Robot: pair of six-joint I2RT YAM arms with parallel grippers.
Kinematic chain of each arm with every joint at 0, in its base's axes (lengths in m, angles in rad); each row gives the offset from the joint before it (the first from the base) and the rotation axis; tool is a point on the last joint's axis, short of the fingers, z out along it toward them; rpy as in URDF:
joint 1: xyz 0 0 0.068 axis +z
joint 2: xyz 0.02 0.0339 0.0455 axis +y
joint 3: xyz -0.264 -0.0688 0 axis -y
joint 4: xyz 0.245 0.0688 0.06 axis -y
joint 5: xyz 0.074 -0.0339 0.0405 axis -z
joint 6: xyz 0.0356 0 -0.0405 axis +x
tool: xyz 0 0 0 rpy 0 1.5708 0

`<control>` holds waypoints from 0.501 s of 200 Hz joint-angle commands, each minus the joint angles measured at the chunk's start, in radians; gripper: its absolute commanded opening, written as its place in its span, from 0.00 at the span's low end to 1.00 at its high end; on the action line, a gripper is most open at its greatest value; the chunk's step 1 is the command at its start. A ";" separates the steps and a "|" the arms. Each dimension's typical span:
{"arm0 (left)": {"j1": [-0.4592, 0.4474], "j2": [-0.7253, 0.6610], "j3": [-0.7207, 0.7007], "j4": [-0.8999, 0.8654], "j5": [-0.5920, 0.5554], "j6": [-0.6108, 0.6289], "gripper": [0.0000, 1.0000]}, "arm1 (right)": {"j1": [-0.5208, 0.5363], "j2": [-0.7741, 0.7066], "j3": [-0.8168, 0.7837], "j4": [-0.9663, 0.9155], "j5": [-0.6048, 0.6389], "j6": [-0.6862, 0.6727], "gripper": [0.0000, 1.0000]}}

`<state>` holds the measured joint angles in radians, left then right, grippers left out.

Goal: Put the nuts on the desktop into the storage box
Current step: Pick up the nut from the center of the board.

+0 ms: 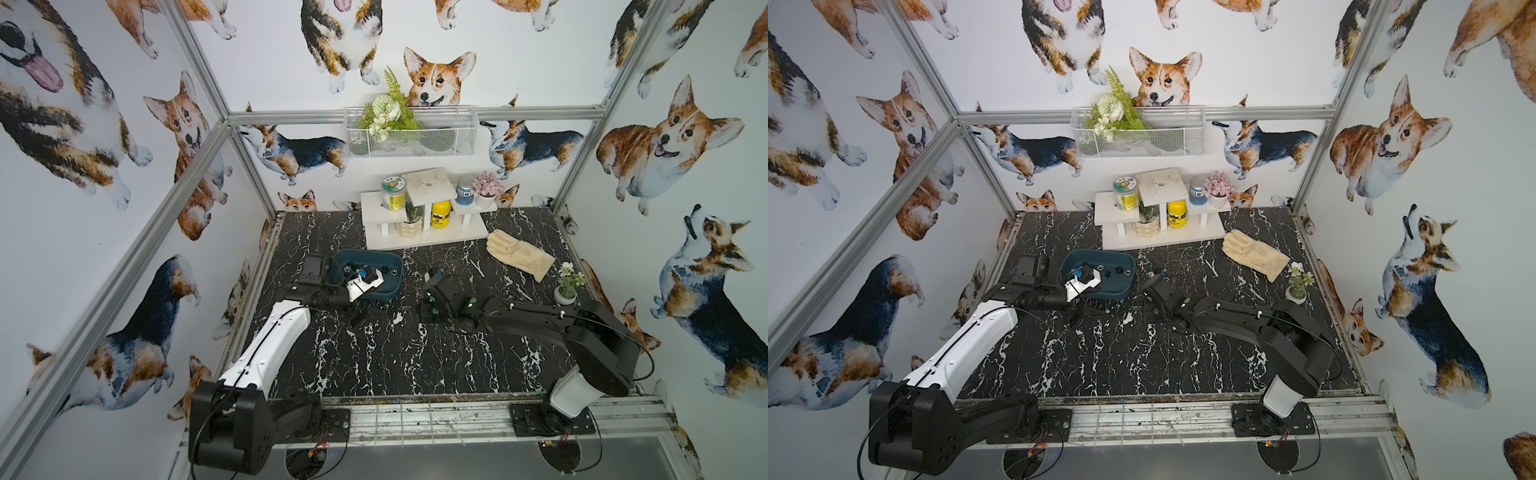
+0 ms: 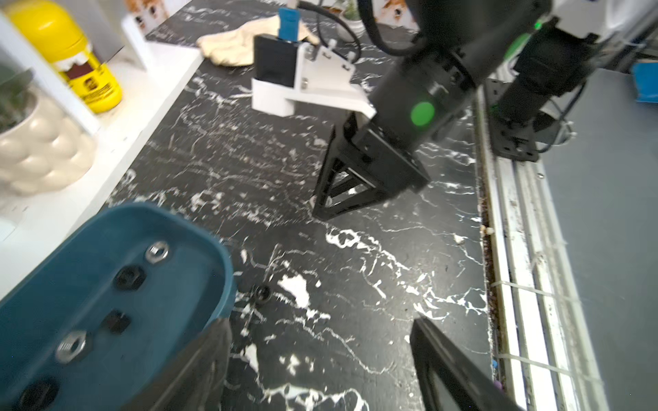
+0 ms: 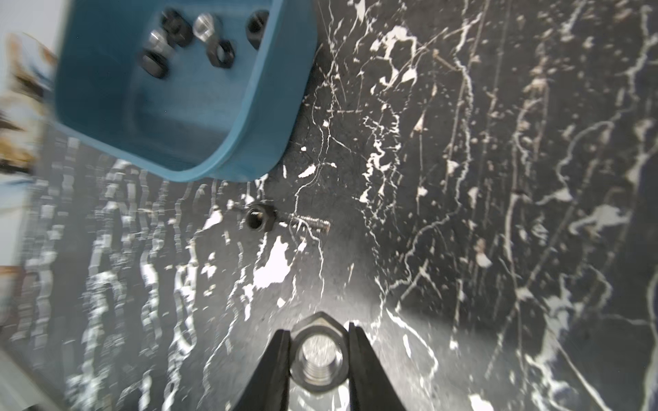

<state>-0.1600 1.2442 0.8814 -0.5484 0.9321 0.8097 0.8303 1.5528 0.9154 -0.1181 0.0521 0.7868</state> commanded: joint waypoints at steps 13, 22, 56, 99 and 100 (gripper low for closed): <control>-0.096 0.082 0.021 0.131 0.065 0.050 0.84 | -0.057 -0.166 -0.127 0.144 -0.207 0.104 0.22; -0.128 0.101 0.024 0.159 0.061 0.052 0.84 | -0.080 -0.205 -0.162 0.183 -0.257 0.129 0.22; -0.201 0.144 0.022 0.306 0.074 0.028 0.84 | -0.113 -0.308 -0.247 0.309 -0.382 0.206 0.21; -0.253 0.181 0.005 0.489 0.103 -0.047 0.83 | -0.118 -0.365 -0.297 0.448 -0.468 0.299 0.21; -0.254 0.181 0.003 0.493 0.105 -0.051 0.82 | -0.118 -0.367 -0.297 0.451 -0.468 0.301 0.21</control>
<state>-0.3958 1.4105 0.8959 -0.1947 0.9901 0.8124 0.7132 1.2095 0.6365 0.1761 -0.3367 1.0054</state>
